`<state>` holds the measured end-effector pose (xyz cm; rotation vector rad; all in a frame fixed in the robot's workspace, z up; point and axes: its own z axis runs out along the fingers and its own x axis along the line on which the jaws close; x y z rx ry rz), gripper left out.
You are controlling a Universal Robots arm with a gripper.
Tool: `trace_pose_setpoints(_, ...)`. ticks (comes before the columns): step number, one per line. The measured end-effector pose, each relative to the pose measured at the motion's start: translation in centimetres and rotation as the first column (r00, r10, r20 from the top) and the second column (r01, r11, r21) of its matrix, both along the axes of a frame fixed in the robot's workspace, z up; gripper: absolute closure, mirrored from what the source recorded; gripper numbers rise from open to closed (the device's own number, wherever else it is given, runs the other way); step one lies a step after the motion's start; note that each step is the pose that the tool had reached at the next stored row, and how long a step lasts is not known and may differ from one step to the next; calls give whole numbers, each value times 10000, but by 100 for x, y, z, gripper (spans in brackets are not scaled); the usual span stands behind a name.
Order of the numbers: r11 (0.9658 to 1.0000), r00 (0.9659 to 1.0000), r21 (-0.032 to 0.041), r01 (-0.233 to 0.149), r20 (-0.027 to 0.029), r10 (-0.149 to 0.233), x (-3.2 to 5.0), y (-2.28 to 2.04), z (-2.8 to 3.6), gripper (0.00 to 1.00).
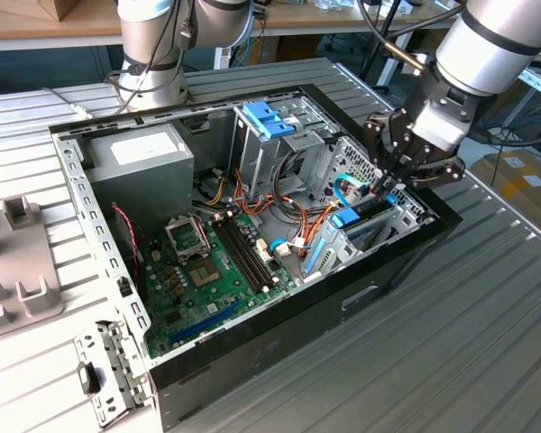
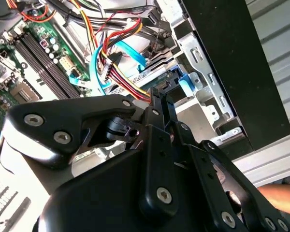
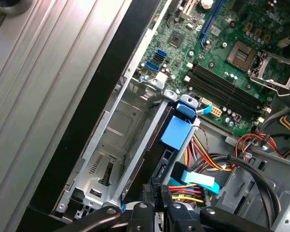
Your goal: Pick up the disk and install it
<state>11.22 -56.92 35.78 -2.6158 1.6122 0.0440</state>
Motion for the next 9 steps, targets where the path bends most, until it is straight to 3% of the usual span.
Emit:
trace_pose_setpoints(4, 9991, 9991, 0, 430, 0, -430, 0, 0, -2, 83)
trace_pose_setpoints(9, 9952, 9952, 0, 979, 0, -979, 0, 0, -5, 83)
